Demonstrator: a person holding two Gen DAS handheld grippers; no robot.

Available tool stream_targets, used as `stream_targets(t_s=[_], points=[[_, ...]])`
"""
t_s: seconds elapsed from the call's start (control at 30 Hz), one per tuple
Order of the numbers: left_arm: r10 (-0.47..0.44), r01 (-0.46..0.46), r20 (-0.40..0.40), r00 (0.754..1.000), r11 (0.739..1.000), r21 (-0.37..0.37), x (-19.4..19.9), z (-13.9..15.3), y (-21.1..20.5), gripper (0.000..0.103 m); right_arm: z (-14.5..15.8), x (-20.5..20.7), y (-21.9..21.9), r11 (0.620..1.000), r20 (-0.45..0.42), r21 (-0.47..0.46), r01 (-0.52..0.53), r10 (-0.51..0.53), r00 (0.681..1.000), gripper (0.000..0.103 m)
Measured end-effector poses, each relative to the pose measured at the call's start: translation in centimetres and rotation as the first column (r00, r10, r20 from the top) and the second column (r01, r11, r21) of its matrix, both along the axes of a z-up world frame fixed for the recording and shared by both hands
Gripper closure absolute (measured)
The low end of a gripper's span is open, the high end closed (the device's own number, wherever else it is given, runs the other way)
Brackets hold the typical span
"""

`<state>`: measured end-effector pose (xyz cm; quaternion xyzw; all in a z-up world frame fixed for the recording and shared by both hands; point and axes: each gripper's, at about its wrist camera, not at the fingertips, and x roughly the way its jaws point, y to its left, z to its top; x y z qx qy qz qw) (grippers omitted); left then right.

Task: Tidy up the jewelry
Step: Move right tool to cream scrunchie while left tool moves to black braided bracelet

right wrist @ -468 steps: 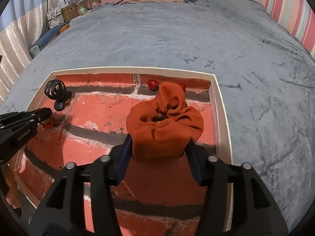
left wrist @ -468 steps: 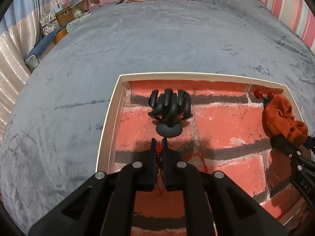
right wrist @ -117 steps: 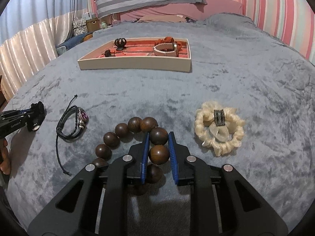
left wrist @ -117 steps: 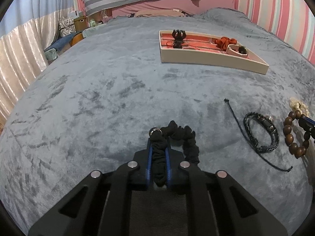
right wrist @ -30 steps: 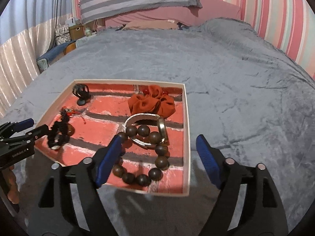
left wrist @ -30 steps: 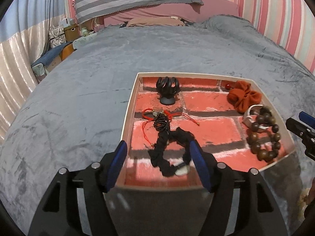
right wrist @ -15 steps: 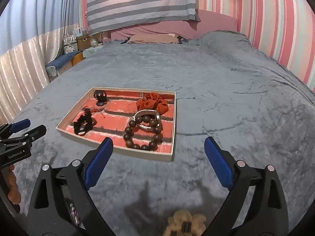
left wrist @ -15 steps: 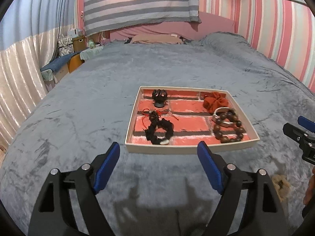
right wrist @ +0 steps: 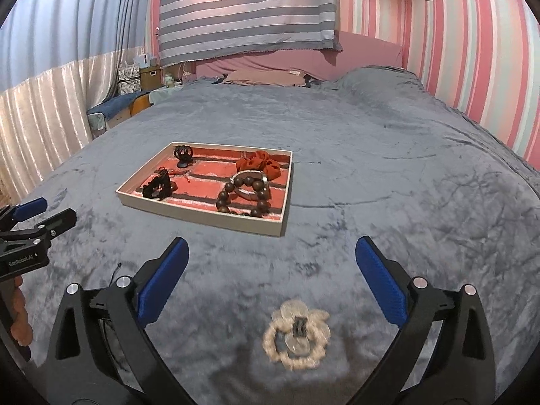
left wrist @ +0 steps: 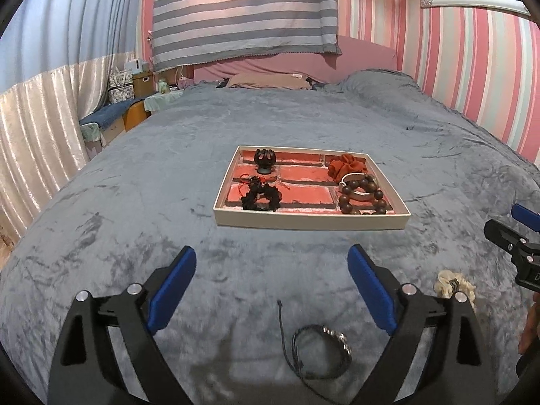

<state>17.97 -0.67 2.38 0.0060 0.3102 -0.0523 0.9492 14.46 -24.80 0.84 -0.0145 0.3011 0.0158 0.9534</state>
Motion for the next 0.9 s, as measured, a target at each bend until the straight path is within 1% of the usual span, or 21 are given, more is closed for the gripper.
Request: stream_targets(t_s=[0.1, 0.23, 0.3, 0.4, 0.53, 0.63, 0.73, 0.83, 0.9], points=[[-0.004, 0.004, -0.002, 1.0, 1.0, -0.001, -1.4, -1.0, 0.0, 0.013, -1.3, -1.4, -0.6, 1.0, 0.002, -0.004, -0.008, 0.008, 1.0, 0.005], [-0.014, 0.014, -0.017, 1.0, 0.999, 0.034, -2.9, -3.0, -0.7, 0.013, -3.5, -2.5, -1.4, 0.999, -0.011, -0.038, -0.01, 0.01, 1.0, 0.005], [-0.025, 0.026, -0.021, 0.999, 0.999, 0.043, -3.3, -4.0, -1.1, 0.013, -4.4, -2.7, -2.0, 0.999, -0.022, -0.038, -0.009, 0.008, 1.0, 0.005], [-0.032, 0.034, -0.041, 0.999, 0.998, 0.05, -3.2, -5.2, -1.5, 0.013, -5.8, -2.7, -2.9, 1.0, -0.043, -0.029, 0.006, -0.008, 0.999, 0.005], [-0.044, 0.047, -0.066, 0.997, 0.998, 0.04, -3.0, -6.3, -1.6, 0.013, -7.3, -2.6, -4.1, 0.999, -0.058, -0.01, 0.032, -0.032, 0.998, 0.005], [-0.035, 0.038, -0.068, 0.997, 0.998, 0.05, -3.2, -7.1, -1.4, 0.013, -8.3, -2.3, -4.9, 0.998, -0.088, -0.017, 0.054, -0.055, 0.995, 0.005], [-0.038, 0.042, -0.085, 0.996, 0.998, 0.045, -3.1, -7.7, -1.0, 0.013, -9.5, -2.0, -5.4, 0.997, -0.114, -0.03, 0.073, -0.076, 0.991, 0.005], [-0.025, 0.03, -0.098, 0.995, 0.998, 0.054, -2.8, -8.3, -0.7, 0.013, -10.5, -1.5, -6.0, 0.996, -0.146, -0.016, 0.089, -0.091, 0.985, 0.005], [-0.035, 0.04, -0.107, 0.994, 0.998, 0.041, -2.7, -8.6, -0.6, 0.013, -11.2, -1.1, -6.2, 0.995, -0.169, -0.011, 0.097, -0.097, 0.981, 0.005]])
